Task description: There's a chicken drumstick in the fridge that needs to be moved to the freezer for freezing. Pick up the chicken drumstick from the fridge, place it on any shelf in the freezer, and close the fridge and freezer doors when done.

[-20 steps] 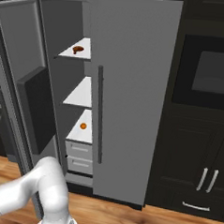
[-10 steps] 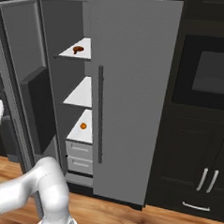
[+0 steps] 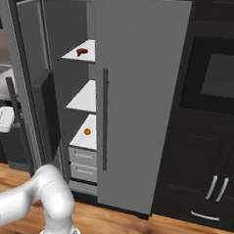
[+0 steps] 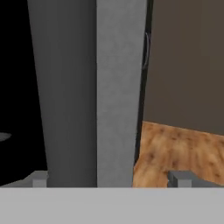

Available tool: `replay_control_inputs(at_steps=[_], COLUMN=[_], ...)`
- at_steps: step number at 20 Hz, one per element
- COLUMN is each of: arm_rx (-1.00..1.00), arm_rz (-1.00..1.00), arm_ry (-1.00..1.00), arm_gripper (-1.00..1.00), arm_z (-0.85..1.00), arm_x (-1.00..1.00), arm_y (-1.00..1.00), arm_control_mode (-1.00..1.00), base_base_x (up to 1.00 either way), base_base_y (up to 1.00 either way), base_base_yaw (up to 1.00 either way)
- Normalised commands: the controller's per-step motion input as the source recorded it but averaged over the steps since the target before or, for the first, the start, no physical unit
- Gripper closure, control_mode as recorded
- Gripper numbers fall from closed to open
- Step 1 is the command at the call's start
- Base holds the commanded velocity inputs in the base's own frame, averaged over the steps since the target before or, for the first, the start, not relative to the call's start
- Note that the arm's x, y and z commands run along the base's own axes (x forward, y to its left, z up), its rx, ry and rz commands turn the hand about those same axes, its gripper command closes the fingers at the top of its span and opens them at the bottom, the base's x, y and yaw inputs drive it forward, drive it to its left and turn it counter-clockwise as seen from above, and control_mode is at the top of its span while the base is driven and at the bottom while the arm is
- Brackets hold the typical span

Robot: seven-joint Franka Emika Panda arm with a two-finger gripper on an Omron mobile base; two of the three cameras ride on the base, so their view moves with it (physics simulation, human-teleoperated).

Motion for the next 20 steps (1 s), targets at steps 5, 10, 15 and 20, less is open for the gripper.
replay_control_inputs(at_steps=[5, 10, 15, 20], arm_rx=[0.0, 0.01, 0.03, 0.06], arm_rz=[-0.02, 0.0, 0.0, 0.0], arm_ry=[0.02, 0.0, 0.0, 0.0], arm_gripper=[-1.0, -1.0, -1.0, -1.0], arm_z=[0.0, 0.0, 0.0, 0.0], arm_x=[0.0, 0.0, 0.0, 0.08], arm_y=[-0.78, -0.77, -0.77, -0.74], arm_control_mode=[-1.0, -1.0, -1.0, -1.0], base_base_x=[0.0, 0.0, 0.0, 0.0], base_base_y=[0.0, 0.0, 0.0, 0.0], base_base_yaw=[0.0, 0.0, 0.0, 0.0])
